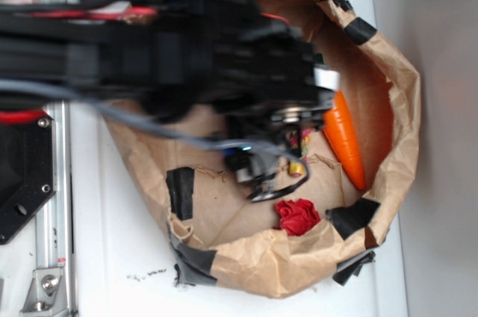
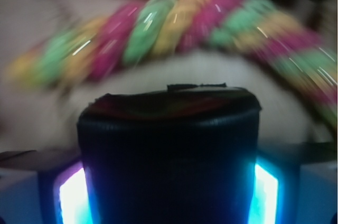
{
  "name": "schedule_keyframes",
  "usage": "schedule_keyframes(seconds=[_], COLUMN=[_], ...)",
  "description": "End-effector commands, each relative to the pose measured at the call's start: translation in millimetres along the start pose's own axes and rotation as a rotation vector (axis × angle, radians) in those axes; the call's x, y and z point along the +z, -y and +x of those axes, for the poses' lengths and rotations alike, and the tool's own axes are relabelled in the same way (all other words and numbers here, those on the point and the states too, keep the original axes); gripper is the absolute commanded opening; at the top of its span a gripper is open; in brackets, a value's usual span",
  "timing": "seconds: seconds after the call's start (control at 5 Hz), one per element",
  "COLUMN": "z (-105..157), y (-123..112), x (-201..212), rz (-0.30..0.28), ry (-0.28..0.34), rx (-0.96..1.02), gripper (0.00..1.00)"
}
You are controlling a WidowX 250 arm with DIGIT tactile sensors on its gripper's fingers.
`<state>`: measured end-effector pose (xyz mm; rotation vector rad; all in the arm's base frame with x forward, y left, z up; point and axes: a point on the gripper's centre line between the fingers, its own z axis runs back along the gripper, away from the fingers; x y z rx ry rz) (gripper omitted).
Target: Grab the black box.
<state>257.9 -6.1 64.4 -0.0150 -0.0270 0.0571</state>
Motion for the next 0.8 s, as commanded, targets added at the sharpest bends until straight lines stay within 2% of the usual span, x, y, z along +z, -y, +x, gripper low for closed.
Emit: schedule_keyframes(seconds=[0.0,0.2,0.4,0.6], z=[-9.8,-8.0,-5.0,-3.0], y=[-3.9,-5.4,-2.3,-5.1], x=[109.2,131.7,128.5,126.5], rz=[-0.019,-0.024,-0.005,0.01], ry=[0.058,0.011,0.005,0.04], rx=[0.141,0.172,0.149,0.117], gripper=[0.0,0.0,0.0,0.0])
